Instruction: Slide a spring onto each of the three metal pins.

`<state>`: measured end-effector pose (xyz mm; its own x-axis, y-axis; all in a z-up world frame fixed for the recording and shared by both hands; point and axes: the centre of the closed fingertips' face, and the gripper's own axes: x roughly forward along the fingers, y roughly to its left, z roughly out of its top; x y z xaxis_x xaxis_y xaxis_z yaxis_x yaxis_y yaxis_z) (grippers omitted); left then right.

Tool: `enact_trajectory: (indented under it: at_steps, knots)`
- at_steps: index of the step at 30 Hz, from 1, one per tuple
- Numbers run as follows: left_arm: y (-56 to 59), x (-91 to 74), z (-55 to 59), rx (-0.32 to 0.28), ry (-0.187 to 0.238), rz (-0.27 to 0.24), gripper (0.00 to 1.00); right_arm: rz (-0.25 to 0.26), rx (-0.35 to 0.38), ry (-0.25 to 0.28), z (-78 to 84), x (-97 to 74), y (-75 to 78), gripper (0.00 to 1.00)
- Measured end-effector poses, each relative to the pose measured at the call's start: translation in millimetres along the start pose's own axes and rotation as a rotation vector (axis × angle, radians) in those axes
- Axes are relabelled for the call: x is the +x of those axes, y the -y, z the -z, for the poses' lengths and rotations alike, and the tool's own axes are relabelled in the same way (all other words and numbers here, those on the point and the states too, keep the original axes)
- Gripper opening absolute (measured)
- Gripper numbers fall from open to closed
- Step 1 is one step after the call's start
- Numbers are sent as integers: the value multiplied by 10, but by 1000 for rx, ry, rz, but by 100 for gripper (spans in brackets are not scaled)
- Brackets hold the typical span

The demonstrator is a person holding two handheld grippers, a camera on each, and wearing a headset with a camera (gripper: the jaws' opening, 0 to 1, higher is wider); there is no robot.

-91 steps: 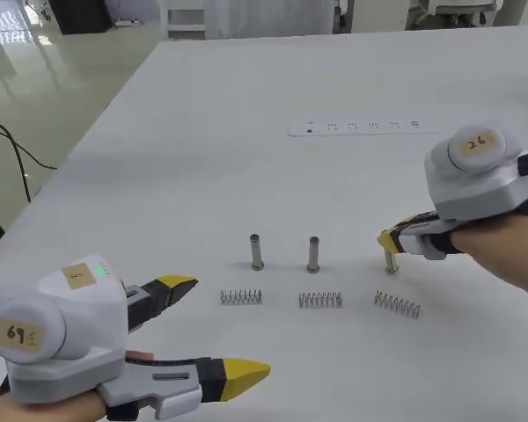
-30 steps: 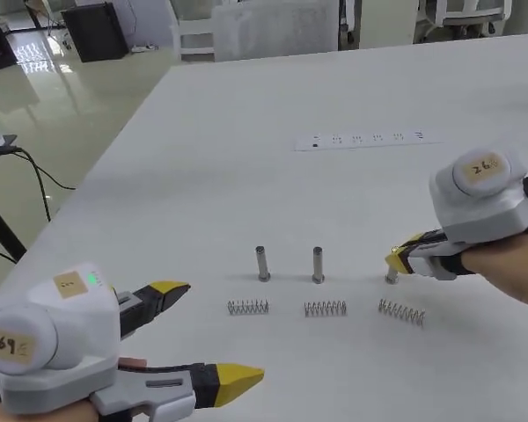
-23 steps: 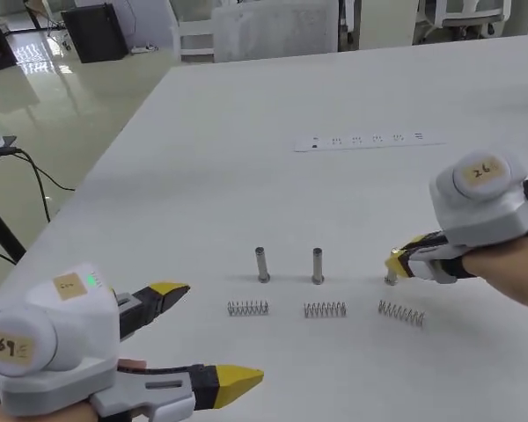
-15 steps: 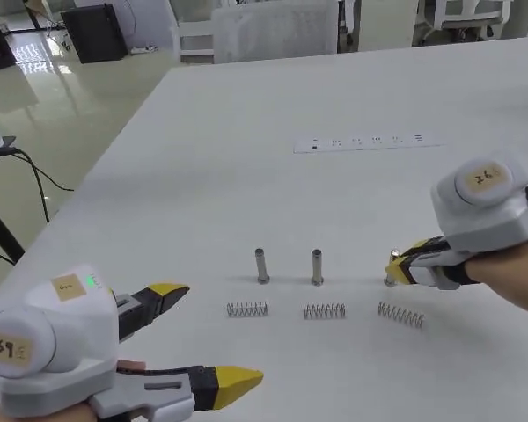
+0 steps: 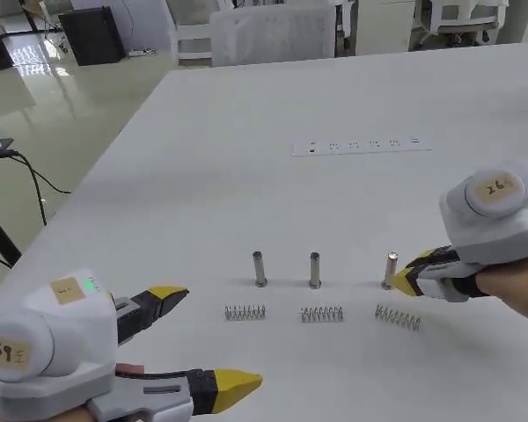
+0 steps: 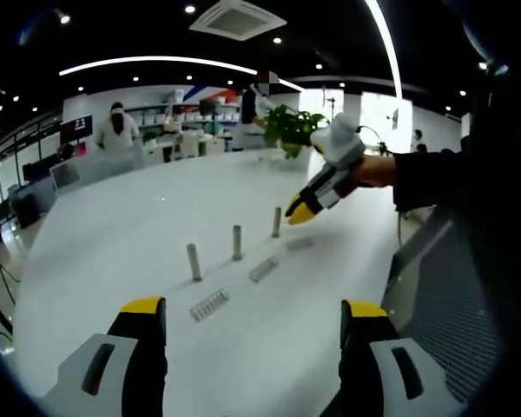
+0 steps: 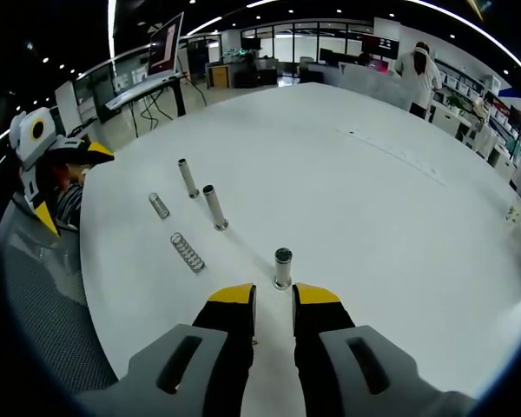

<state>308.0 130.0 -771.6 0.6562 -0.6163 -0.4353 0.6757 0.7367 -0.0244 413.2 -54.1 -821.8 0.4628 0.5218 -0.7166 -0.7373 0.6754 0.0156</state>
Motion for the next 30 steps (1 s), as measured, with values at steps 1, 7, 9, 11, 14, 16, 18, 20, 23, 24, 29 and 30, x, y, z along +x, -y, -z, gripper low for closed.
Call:
enact_trajectory:
  at_steps: [1,7,9,11,14,16,18,20,23,24,29,30]
  knots:
    - [1,0,0,0,0,0,79,-1,0,-3,13,-5,-4,14]
    - [18,-2,0,4,0,3,79,-35,-8,-27,139,-50,-79,14]
    - [22,-1,-1,5,0,4,78,-48,-13,-33,179,-50,-105,14]
    - [26,-1,0,5,-1,5,78,-57,-17,-40,207,-54,-127,14]
    - [25,-1,2,5,-2,6,78,-78,-27,-52,254,-61,-180,14]
    - [26,0,5,5,-3,8,78,-88,-38,-65,294,-36,-197,14]
    - [29,2,9,6,-4,10,78,-94,-52,-81,339,-26,-217,14]
    - [30,3,11,6,-4,11,78,-95,-61,-93,372,-20,-225,14]
    - [28,4,11,4,-3,11,78,-100,-65,-106,415,-6,-218,13]
    - [29,5,11,4,-3,11,78,-101,-68,-110,426,-2,-218,13]
    - [31,10,12,2,-2,13,78,-109,-82,-122,454,10,-247,13]
    - [32,10,12,2,-2,13,78,-108,-87,-125,461,14,-247,13]
